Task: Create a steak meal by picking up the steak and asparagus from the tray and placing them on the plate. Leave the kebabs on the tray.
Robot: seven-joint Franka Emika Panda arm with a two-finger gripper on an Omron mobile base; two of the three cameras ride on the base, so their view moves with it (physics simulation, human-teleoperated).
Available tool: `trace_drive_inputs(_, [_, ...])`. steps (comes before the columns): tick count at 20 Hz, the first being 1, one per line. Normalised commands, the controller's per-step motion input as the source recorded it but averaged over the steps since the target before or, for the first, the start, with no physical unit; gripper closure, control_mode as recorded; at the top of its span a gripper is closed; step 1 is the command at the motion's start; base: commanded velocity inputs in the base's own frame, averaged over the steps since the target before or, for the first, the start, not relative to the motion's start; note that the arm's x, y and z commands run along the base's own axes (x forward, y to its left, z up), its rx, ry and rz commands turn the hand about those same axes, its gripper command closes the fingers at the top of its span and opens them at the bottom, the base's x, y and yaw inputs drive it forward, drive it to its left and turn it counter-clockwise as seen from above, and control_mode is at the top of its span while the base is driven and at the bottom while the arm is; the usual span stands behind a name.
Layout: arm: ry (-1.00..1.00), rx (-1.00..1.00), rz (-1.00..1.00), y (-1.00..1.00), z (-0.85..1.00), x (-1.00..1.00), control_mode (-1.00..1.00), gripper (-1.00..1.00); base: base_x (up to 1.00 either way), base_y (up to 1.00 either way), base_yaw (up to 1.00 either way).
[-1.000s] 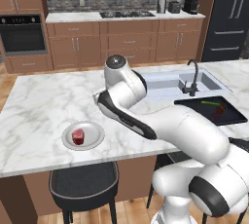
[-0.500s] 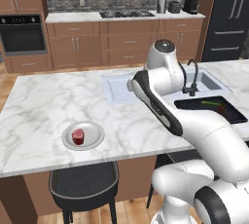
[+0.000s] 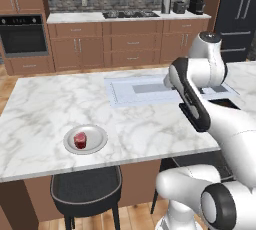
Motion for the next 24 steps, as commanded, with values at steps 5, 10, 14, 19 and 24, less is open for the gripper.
trace_drive_inputs(5, [0.10, 0.00, -0.03, -1.00, -0.14, -0.19, -1.00, -1.00, 0.00, 0.00, 0.00])
trace_drive_inputs(10, [0.13, -0.02, -0.01, -0.92, -0.15, -0.01, -1.00, -1.00, 0.00, 0.00, 0.00])
trace_drive_inputs(14, [0.14, -0.07, 0.00, -0.71, -0.23, 0.06, -1.00, -1.00, 0.00, 0.00, 0.00])
trace_drive_inputs(19, [0.11, -0.04, 0.00, -0.70, -0.47, 0.06, -1.00, -1.00, 0.00, 0.00, 0.00])
trace_drive_inputs(24, [0.08, 0.00, 0.00, -0.64, -0.47, 0.26, -1.00, -1.00, 0.00, 0.00, 0.00])
